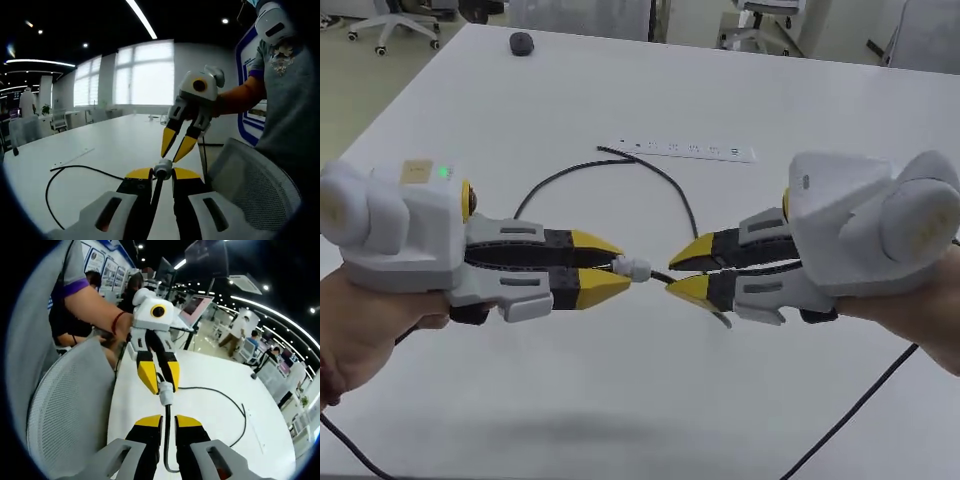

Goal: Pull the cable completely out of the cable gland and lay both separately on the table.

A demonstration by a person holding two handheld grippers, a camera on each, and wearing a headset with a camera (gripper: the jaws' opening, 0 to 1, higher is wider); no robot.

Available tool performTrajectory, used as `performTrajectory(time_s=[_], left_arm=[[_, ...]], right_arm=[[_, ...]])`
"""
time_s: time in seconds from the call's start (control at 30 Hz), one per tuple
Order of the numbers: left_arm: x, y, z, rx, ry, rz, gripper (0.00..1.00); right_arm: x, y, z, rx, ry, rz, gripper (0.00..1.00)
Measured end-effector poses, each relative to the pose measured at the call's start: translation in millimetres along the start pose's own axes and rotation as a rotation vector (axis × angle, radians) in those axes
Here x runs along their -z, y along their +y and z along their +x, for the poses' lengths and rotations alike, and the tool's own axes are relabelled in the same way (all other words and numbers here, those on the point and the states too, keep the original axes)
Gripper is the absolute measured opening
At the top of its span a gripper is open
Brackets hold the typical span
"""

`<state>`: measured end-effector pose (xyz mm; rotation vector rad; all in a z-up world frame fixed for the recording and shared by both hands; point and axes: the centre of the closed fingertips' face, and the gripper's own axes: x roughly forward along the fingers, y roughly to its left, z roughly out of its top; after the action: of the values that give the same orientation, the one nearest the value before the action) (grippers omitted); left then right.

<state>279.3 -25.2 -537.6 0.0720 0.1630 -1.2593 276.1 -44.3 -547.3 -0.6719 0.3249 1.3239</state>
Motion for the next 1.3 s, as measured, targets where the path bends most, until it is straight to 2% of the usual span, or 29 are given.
performTrajectory(time_s=[0.3,0.47,0.53,0.73,1.0,1.3], left_arm=[[3.9,-0.8,2.0,-0.004,0.013,0.011,0.16],[6.8,-0.5,1.3,-0.005,0.025,0.021,0.15],[8.6,1.2,0.2,-0.011,0.032,0.023,0.15],[13.3,3.1,-6.3,-0.019,0.041,0.019,0.15],[23.2,3.9,-8.8,-0.015,0.075,0.025,0.15],[31.4,9.8,-18.1,-0.03,0.093,0.017,0.15]], right_arm=[[3.8,4.5,12.7,-0.009,0.074,-0.026,0.0],[5.3,4.8,13.8,-0.01,0.083,-0.057,0.0],[9.2,3.7,14.1,-0.006,0.105,-0.067,0.0],[21.8,1.2,9.6,-0.011,0.127,-0.083,0.0],[33.4,3.9,7.0,-0.025,0.162,-0.103,0.0],[57.5,0.2,-0.8,-0.028,0.211,-0.075,0.0]])
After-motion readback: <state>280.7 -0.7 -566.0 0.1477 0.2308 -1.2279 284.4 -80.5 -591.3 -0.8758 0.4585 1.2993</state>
